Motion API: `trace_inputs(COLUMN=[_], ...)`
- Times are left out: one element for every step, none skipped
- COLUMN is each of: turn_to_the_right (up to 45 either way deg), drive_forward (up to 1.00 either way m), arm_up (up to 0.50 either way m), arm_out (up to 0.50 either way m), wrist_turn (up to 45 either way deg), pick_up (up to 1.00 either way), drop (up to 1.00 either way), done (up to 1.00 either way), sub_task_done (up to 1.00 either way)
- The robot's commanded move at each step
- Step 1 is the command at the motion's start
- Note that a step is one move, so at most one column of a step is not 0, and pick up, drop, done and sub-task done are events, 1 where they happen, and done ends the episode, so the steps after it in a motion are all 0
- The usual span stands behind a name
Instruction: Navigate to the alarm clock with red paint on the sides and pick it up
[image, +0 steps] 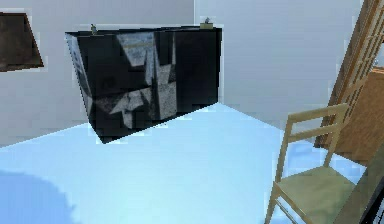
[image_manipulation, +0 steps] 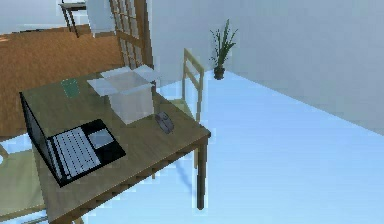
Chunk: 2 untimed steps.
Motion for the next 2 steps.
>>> trace_inputs(turn_to_the_right=[0.0, 0.0], drive_forward=[0.00, 0.00], arm_up=[0.38, 0.00], arm_out=[0.00, 0.50], wrist_turn=[0.0, 0.0], pick_up=[0.00, 0.00], drop=[0.00, 0.00], done=[0.00, 0.00], sub_task_done=[0.00, 0.00])
